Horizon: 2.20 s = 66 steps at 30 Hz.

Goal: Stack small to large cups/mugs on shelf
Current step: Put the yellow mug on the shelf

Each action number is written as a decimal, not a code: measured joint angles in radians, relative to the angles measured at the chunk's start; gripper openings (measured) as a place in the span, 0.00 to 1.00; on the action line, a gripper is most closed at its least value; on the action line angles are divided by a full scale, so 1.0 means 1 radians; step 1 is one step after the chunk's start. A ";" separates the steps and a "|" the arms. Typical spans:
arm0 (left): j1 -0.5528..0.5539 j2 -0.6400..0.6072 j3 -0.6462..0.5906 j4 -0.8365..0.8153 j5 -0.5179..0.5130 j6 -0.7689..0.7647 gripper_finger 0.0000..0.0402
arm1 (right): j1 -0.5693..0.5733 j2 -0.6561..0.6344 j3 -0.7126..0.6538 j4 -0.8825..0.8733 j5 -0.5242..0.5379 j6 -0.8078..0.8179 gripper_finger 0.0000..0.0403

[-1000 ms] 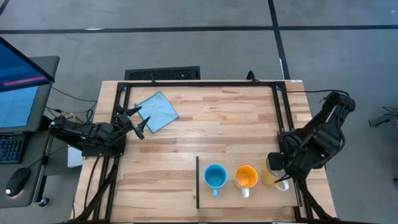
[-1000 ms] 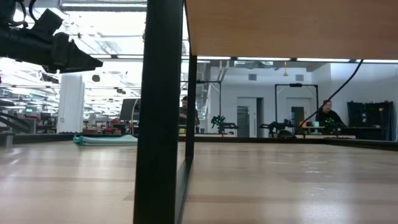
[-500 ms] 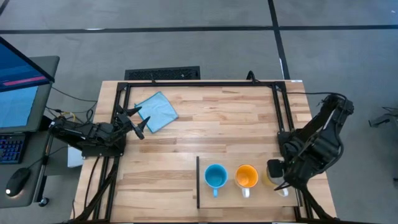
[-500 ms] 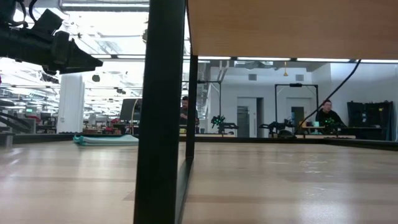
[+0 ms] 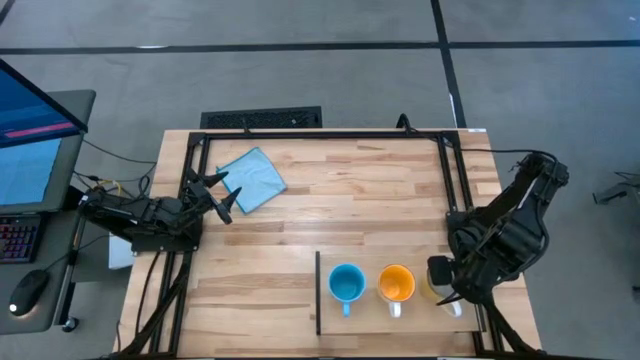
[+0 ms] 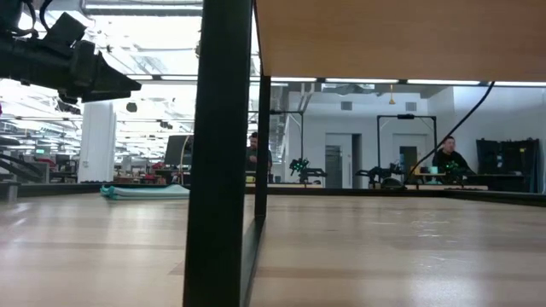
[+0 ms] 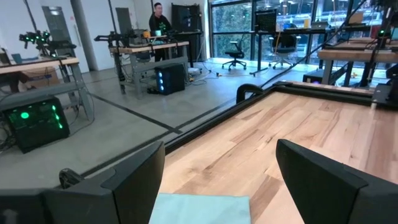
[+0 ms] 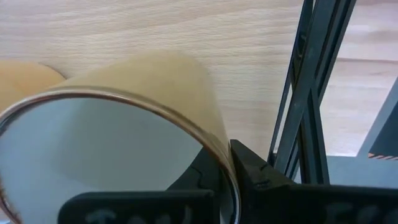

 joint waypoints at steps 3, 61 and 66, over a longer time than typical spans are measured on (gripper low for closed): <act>0.000 0.000 0.000 0.000 0.001 0.000 0.75 | -0.007 0.000 0.000 0.001 -0.013 0.006 0.07; 0.000 0.000 0.000 -0.007 0.002 0.042 0.75 | -0.034 0.001 -0.001 0.083 -0.042 0.009 0.18; 0.000 0.000 0.000 -0.007 0.002 0.044 0.75 | -0.034 0.000 0.000 0.062 -0.042 0.017 0.18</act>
